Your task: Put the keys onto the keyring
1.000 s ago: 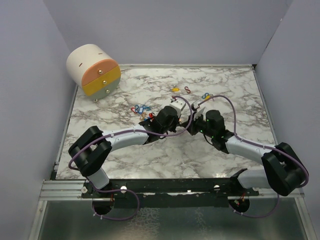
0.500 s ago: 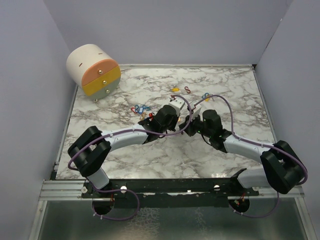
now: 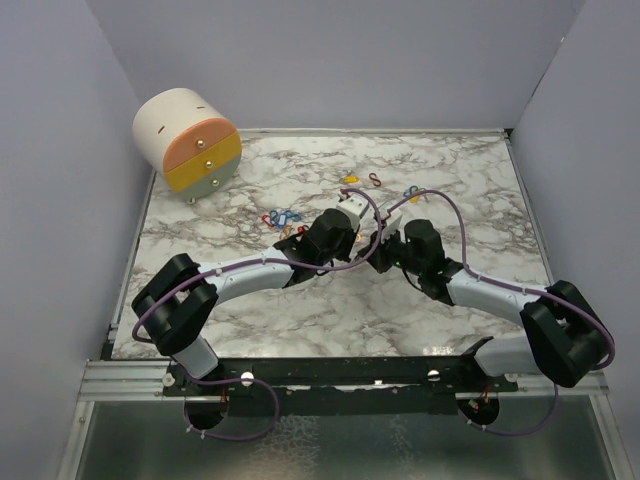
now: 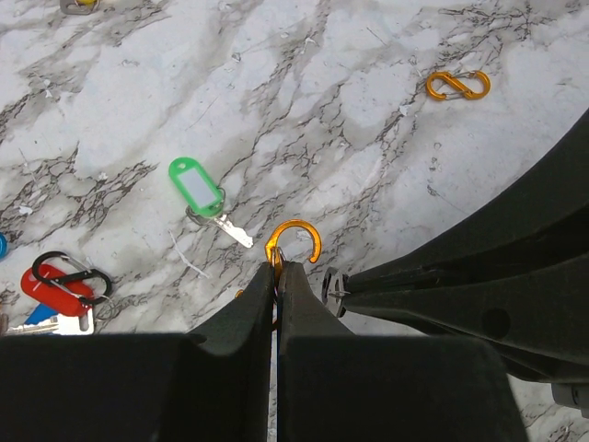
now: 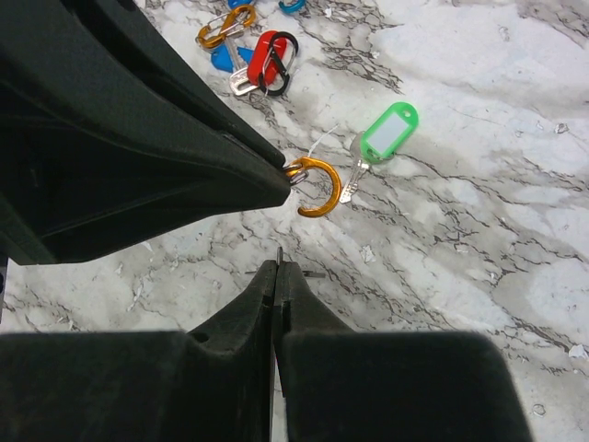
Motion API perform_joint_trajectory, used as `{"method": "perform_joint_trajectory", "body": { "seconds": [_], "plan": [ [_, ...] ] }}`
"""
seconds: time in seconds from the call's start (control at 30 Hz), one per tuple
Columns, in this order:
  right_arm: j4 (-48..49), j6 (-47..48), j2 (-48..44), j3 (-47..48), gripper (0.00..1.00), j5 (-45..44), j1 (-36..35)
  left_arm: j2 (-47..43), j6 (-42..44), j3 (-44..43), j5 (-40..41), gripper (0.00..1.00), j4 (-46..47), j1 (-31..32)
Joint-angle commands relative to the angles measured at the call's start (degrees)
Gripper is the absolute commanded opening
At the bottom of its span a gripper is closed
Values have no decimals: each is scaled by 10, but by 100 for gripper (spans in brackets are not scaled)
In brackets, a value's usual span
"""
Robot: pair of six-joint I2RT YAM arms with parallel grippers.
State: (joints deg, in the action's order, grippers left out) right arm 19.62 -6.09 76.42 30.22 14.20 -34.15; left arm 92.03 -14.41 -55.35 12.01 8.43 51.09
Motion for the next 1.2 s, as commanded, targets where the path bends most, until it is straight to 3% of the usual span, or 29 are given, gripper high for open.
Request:
{"method": "perform_joint_trajectory", "body": {
  "seconds": [0.0,1.17],
  "plan": [
    [15,6,-19,4,1,-19,-5,-11,0,7,-26,0,4,-1],
    [15,-4,-33,1,1,-77,-7,-12,-3,6,-63,0,-9,7]
  ]
}}
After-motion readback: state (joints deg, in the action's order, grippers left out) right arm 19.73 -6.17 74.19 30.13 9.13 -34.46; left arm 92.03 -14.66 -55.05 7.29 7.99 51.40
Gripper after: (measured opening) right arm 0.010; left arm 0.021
